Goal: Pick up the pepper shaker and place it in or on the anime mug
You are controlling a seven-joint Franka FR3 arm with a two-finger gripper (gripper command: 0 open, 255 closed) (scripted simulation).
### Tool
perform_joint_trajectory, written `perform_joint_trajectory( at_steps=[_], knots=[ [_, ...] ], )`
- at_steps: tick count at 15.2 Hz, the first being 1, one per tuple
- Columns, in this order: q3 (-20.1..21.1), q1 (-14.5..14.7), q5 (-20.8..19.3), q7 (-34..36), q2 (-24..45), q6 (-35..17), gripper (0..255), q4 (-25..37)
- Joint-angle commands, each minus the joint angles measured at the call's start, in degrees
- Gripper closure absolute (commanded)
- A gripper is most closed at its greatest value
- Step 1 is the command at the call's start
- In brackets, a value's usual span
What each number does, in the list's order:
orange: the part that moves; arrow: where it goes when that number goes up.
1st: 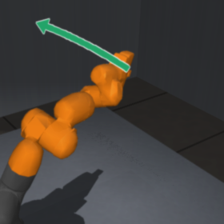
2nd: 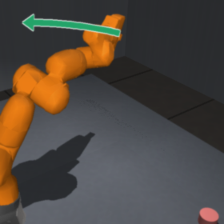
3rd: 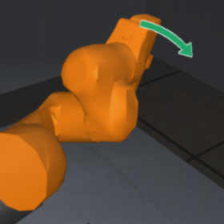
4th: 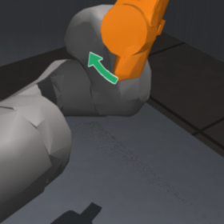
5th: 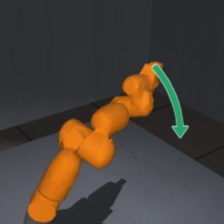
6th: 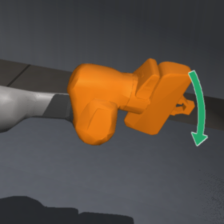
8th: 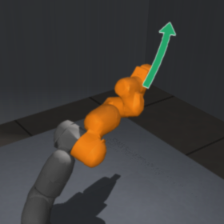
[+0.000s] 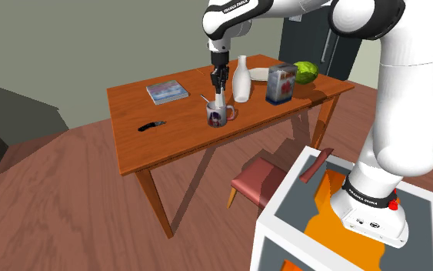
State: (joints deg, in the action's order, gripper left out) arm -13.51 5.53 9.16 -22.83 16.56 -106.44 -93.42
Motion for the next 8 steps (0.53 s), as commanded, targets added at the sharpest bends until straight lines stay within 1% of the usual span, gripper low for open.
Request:
perform_joint_trajectory(
  at_steps=[1,3,4,8],
  knots=[
    [0.0,0.0,0.0,0.0,0.0,0.0,255,0.0],
    [0.0,0.0,0.0,0.0,0.0,0.0,255,0.0],
    [0.0,0.0,0.0,0.0,0.0,0.0,0,0.0],
    [0.0,0.0,0.0,0.0,0.0,0.0,0,0.0]
  ],
)
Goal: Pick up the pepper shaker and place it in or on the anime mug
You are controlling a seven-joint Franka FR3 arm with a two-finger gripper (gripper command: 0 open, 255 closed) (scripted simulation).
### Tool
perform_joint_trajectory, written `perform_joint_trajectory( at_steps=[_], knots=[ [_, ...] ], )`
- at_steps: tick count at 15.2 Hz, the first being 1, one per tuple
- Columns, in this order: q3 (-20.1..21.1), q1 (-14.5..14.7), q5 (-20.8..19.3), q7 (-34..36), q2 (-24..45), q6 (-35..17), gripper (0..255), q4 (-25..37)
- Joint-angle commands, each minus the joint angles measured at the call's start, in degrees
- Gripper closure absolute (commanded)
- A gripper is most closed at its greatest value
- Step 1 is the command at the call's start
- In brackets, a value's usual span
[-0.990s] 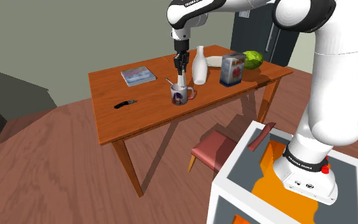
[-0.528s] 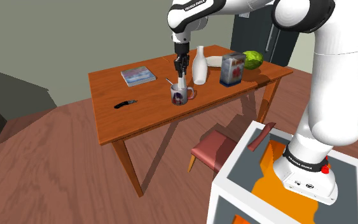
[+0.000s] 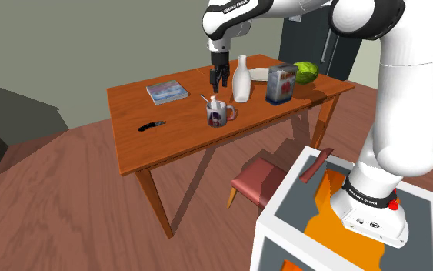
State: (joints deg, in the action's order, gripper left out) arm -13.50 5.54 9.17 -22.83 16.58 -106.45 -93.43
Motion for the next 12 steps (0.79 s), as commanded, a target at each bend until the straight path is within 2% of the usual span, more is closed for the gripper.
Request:
perform_joint_trajectory(
  at_steps=[1,5,12],
  knots=[
    [0.0,0.0,0.0,0.0,0.0,0.0,0,0.0],
    [-0.3,-0.6,-0.3,0.3,-0.2,7.2,0,7.0],
    [-0.3,-0.6,-0.3,0.3,-0.2,7.2,0,7.0]
  ],
)
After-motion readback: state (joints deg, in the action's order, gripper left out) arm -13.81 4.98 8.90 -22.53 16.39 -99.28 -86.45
